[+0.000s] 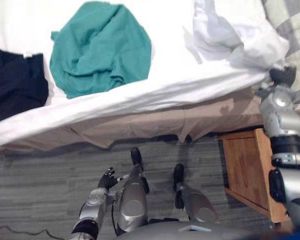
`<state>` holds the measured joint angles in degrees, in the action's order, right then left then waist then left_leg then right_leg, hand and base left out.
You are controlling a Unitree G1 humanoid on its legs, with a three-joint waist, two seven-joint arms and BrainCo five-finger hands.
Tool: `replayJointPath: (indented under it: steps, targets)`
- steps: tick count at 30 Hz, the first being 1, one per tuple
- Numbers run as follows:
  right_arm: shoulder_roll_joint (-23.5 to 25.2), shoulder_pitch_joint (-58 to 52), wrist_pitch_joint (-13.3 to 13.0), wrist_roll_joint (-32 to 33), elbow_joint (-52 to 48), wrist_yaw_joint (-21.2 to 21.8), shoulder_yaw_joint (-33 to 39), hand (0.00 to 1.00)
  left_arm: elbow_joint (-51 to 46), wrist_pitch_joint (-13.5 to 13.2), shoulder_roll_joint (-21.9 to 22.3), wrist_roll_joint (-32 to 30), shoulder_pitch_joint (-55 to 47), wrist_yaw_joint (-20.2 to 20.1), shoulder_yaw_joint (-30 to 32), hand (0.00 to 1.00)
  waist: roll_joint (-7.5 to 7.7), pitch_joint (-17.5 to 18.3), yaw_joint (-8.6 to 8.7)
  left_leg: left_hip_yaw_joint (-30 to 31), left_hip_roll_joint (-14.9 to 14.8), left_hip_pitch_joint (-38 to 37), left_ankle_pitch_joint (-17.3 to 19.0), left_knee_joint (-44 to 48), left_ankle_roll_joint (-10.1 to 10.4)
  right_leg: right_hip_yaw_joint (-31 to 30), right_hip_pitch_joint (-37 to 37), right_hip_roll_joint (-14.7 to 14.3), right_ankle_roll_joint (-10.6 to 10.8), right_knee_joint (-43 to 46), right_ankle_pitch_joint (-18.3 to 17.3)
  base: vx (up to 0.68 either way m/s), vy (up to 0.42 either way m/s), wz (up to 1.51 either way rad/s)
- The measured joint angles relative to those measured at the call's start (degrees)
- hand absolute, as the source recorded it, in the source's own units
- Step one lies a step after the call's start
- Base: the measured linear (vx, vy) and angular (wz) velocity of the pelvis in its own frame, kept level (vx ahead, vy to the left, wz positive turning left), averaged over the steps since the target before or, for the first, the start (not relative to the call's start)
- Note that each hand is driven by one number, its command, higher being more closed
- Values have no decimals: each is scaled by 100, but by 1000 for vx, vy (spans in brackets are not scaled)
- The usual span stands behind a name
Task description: Tidy the bed and pick cloth on bed and put in laundry
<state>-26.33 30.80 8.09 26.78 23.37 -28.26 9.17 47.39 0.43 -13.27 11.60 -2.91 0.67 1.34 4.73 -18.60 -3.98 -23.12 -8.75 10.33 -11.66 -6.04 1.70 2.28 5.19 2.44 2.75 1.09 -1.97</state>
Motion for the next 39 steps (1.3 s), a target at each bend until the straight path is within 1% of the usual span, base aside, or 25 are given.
replayJointPath:
  steps: [2, 3, 6, 8, 10, 12, 13, 14, 16, 18, 19, 21, 22, 23, 24, 26, 28, 30, 32, 33, 34, 35, 36, 38, 39]
  targets:
    - [364, -359, -183, 134, -131, 13, 299, 100, 138, 34, 81, -3, -67, -8, 46, 0, 6, 9, 31, -85, 33, -118, 38, 2, -21, -97, -73, 36, 52, 15, -34, 16, 23, -11]
    - [440, -437, -230, 140, -187, 28, 341, 0, 136, 37, 103, 1, -107, -13, 56, 0, 2, 12, 30, -128, 49, -150, 58, 2, -32, -143, -79, 53, 66, 29, -43, 20, 43, -21]
    - [615, -877, -468, 181, -425, 97, 439, 0, 143, 62, 122, 12, -239, -32, 95, 0, 1, 20, 62, -334, 179, -343, 186, 3, -82, -344, -131, 164, 127, 107, -78, 47, 62, -25]
    - [844, -1112, -569, 224, -439, 184, 607, 0, 196, 76, 124, 16, -321, -32, 102, 0, 10, 155, 110, -444, 247, -457, 285, 3, -106, -446, -181, 251, 163, 110, -99, 95, 77, -26]
    - [1143, -1421, -717, 226, -428, 312, 648, 0, 407, 186, 129, 22, -340, -32, 104, 0, 24, 319, 156, -576, 339, -610, 403, 3, -103, -565, -262, 329, 213, 108, -129, 131, 64, -32]
    - [1405, -1912, -802, 227, -317, 406, 668, 0, 541, 275, 142, 22, -383, -36, 106, 0, 18, 480, 241, -697, 386, -797, 529, 1, -85, -638, -383, 378, 229, 111, -138, 130, 39, -28]
    - [1527, -2101, -840, 230, -205, 438, 685, 0, 578, 293, 154, 21, -440, -40, 114, 0, 23, 590, 320, -736, 384, -834, 564, 1, -69, -648, -383, 376, 232, 128, -135, 123, 23, -28]
    - [1717, -2354, -883, 266, -4, 450, 894, 0, 578, 304, 161, 21, -531, -58, 146, 0, 30, 681, 375, -807, 370, -931, 616, 0, -33, -713, -406, 360, 240, 163, -129, 119, 21, -36]
    - [1855, -2801, -997, 477, 378, 490, 1310, 0, 592, 327, 189, 20, -664, -89, 174, 0, 12, 817, 454, -956, 344, -1114, 699, -2, 9, -825, -497, 337, 261, 178, -115, 105, 5, -44]
    - [1887, -3321, -1196, 749, 702, 576, 1654, 0, 619, 410, 297, 12, -814, -220, 331, 0, -57, 993, 509, -1096, 270, -1344, 806, -5, 82, -935, -611, 298, 261, 203, -113, 82, -26, -51]
    - [1892, -3599, -1274, 866, 800, 587, 1796, 0, 640, 446, 341, 8, -878, -280, 398, 0, -106, 1065, 592, -1163, 234, -1439, 878, -6, 148, -933, -661, 263, 264, 239, -110, 30, -25, -41]
    - [1896, -3963, -1390, 1008, 915, 636, 2037, 0, 706, 515, 377, -123, -932, -356, 451, 0, -169, 1202, 724, -1301, 163, -1564, 920, -7, 191, -931, -688, 227, 260, 285, -114, -8, -31, -37]
    - [1901, -4040, -1420, 1047, 945, 663, 2127, 0, 738, 537, 384, -168, -931, -400, 491, 0, -169, 1244, 754, -1331, 156, -1582, 920, -8, 198, -931, -692, 222, 237, 284, -131, -25, -50, -37]
    - [1905, -4150, -1471, 1120, 971, 706, 2283, 0, 753, 570, 392, -196, -934, -474, 577, 0, -141, 1278, 770, -1412, 168, -1641, 921, -8, 203, -922, -716, 236, 152, 279, -220, -41, -74, -26]
    - [1908, -4230, -1521, 1130, 974, 774, 2435, 0, 758, 606, 391, -222, -930, -535, 653, 0, -102, 1303, 777, -1451, 200, -1684, 914, -9, 212, -900, -738, 278, 138, 279, -372, -49, -71, -20]
    - [1903, -4324, -1634, 1133, 957, 793, 2709, 0, 759, 666, 389, -221, -950, -551, 687, 0, -107, 1341, 782, -1508, 182, -1756, 886, -7, 228, -836, -759, 261, 171, 292, -445, -54, -39, 1]
    - [1868, -4397, -1695, 1136, 856, 797, 2890, 0, 752, 687, 447, -217, -1005, -565, 778, 0, -137, 1498, 774, -1515, 176, -1756, 888, -7, 224, -818, -768, 269, 169, 285, -505, -30, -12, 5]
    - [1850, -4393, -1726, 1142, 447, 901, 2884, 0, 745, 697, 461, -190, -1032, -569, 784, 0, -136, 1522, 774, -1554, 181, -1747, 890, -6, 220, -823, -762, 287, 181, 274, -514, 0, 0, 0]
    - [1835, -4349, -1841, 1139, -396, 1278, 2851, 0, 740, 754, 444, -129, -1079, -578, 790, 0, -85, 1563, 793, -1594, 213, -1726, 895, -8, 214, -867, -754, 332, 230, 208, -486, -12, 37, -7]
    - [1823, -4317, -1863, 1139, -616, 1361, 2843, 0, 740, 769, 445, -104, -1104, -578, 788, 0, -68, 1589, 800, -1604, 224, -1726, 899, -8, 210, -884, -753, 344, 245, 195, -474, 27, 47, -10]
    - [1754, -4221, -1913, 1150, -1123, 1591, 2750, 100, 740, 776, 428, -95, -1197, -578, 785, 0, -2, 1679, 841, -1622, 253, -1732, 926, -7, 192, -917, -746, 369, 253, 189, -460, 49, 43, -7]
    - [1680, -4187, -1928, 1242, -1382, 1760, 2617, 100, 741, 785, 405, -95, -1243, -578, 783, 0, 34, 1739, 882, -1620, 268, -1732, 945, -7, 194, -916, -745, 382, 276, 191, -438, 60, 37, -4]
    - [1636, -4164, -1931, 1279, -1545, 1874, 2520, 100, 740, 788, 390, -93, -1270, -578, 783, 0, 27, 1786, 917, -1611, 275, -1733, 956, -7, 198, -916, -749, 383, 287, 191, -424, 72, 19, 3]
    - [1630, -4000, -1932, 1446, -1960, 2424, 2136, 100, 745, 785, 328, -92, -1348, -577, 782, 0, 113, 1893, 954, -1555, 274, -1730, 958, -6, 193, -915, -759, 380, 205, 199, -356, 95, 11, -1]
    - [1633, -3949, -1920, 1496, -1991, 2537, 2040, 100, 755, 780, 313, -91, -1362, -578, 779, 0, 75, 1906, 948, -1546, 279, -1730, 941, -5, 170, -905, -769, 377, 198, 197, -352, 74, 36, -1]
